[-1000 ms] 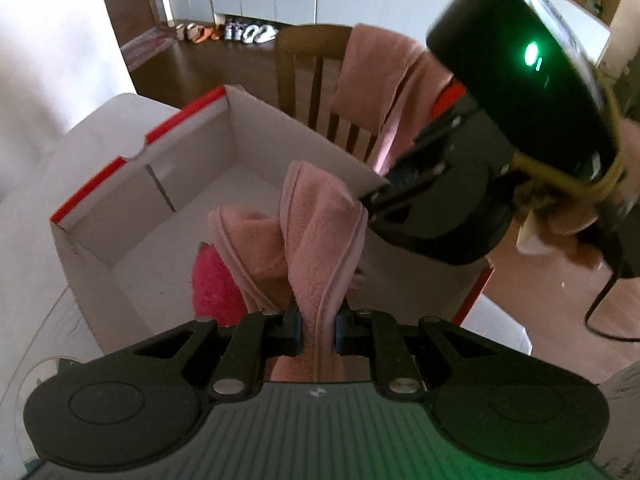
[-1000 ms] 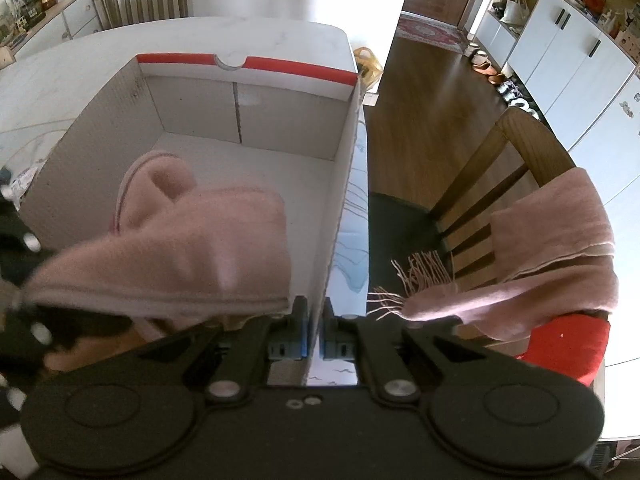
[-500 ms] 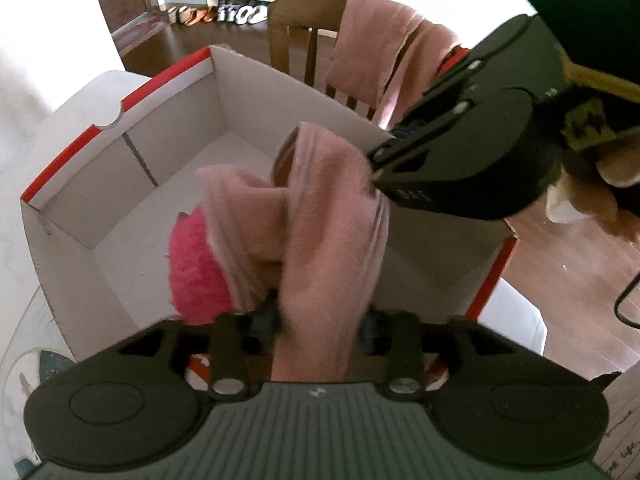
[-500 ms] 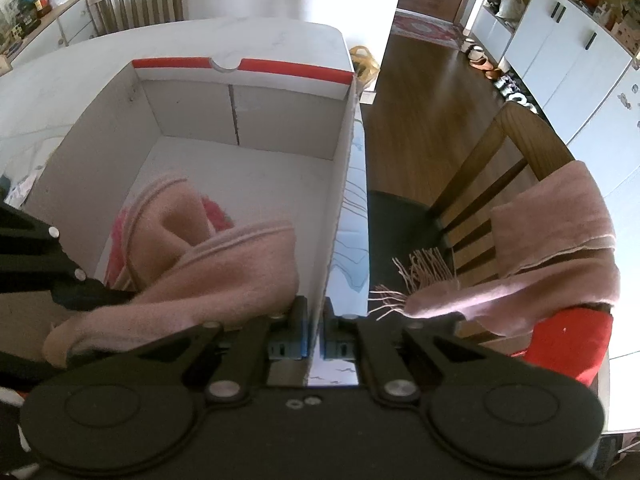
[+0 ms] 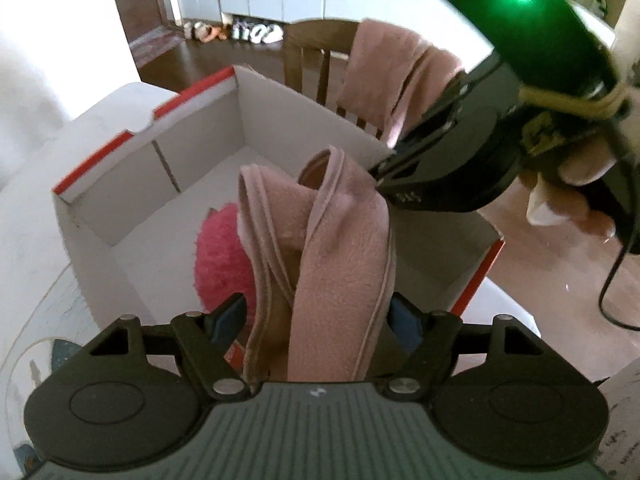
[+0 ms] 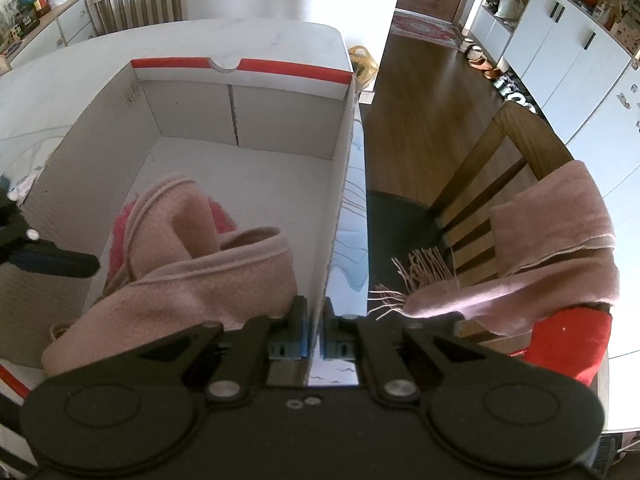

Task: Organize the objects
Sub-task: 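Lower the towel onto the plush toy and open the left gripper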

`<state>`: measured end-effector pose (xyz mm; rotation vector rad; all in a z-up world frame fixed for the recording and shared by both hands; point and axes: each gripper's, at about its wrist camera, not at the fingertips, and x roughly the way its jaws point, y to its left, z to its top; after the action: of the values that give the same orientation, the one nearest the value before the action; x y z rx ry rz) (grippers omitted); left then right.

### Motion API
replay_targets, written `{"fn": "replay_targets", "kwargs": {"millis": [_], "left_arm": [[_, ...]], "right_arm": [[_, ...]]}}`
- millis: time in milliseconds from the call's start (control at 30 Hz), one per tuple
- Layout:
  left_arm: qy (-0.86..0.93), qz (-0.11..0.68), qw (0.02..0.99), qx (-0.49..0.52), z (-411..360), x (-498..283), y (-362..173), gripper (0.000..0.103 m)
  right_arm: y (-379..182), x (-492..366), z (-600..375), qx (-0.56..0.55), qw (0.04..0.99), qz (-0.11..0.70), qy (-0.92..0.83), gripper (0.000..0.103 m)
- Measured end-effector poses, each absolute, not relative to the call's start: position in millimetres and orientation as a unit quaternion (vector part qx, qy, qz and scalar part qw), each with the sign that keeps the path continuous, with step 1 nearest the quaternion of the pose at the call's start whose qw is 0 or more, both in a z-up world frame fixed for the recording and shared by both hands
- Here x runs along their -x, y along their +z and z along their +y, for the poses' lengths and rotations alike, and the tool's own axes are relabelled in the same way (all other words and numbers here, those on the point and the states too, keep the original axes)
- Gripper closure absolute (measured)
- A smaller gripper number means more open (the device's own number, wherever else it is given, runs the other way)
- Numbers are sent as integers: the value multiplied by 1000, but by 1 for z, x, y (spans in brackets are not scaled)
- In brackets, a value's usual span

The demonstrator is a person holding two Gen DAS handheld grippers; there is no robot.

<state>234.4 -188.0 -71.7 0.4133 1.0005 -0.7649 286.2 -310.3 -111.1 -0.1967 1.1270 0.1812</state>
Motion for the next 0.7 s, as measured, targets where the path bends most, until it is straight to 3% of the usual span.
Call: {"fn": "replay_targets", "kwargs": {"millis": [700], "left_arm": [[-292,406,859,-112,-115,-222,-14,27]], "right_arm": [[-111,-285,-307,102,836,532,82,99]]}}
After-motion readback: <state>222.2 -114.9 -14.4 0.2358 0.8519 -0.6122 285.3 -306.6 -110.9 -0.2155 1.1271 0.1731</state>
